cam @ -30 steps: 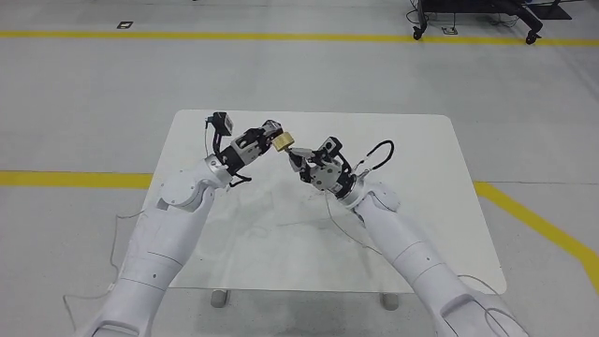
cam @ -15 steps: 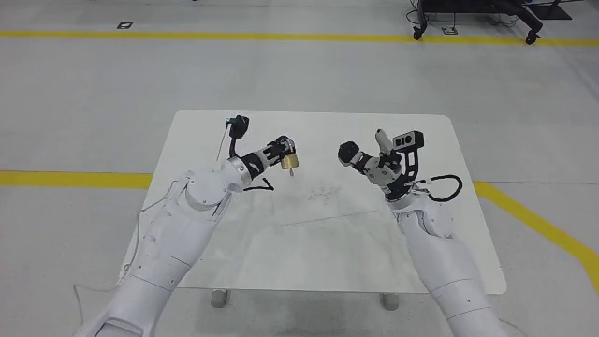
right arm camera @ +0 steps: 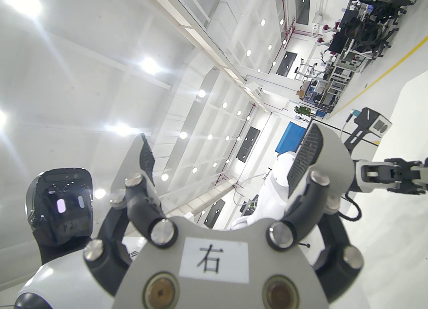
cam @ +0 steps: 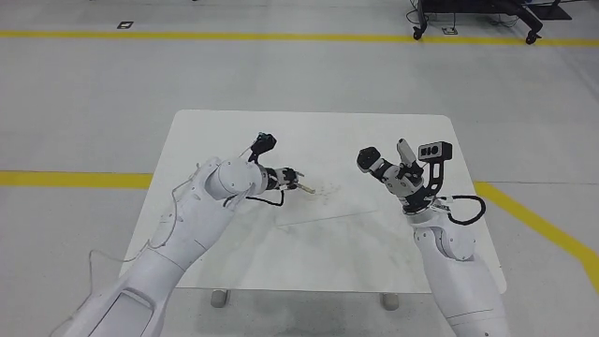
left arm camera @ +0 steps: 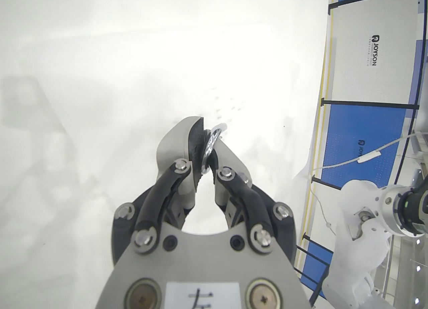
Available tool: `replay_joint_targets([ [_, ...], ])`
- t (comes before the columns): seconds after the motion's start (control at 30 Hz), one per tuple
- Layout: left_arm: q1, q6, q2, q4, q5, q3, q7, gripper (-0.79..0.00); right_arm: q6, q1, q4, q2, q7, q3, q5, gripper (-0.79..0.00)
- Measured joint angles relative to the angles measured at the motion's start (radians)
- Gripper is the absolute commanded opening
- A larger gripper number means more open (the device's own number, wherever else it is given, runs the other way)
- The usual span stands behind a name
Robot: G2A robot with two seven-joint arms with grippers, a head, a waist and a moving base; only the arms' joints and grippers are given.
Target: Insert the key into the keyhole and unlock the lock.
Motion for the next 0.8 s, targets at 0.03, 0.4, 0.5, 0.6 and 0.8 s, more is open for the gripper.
replay_joint_targets([
  [0.03,-0.008,0.013,-0.002,0.011,0.005,0.006,-0.013,0.0,0.0,0.0,0.0,0.0,0.0,0.0,0.0,0.0],
  [0.4,-0.033,-0.061,-0.011,0.05,-0.066,-0.027,-0.01,0.0,0.0,0.0,0.0,0.0,0.0,0.0,0.0,0.0],
  [0.5,-0.004,-0.161,0.001,0.002,-0.066,-0.076,0.096,0.0,-0.01,0.001,-0.028,-0.001,-0.036,0.006,0.005,0.0],
  [0.6,0.051,-0.238,0.019,-0.07,0.019,-0.138,0.306,0.0,-0.061,-0.016,-0.075,0.003,-0.057,0.051,0.04,0.0],
  [0.8,0.295,-0.418,0.065,-0.343,0.258,-0.303,0.852,0.0,-0.227,-0.106,-0.213,0.014,-0.048,0.206,0.087,0.0],
])
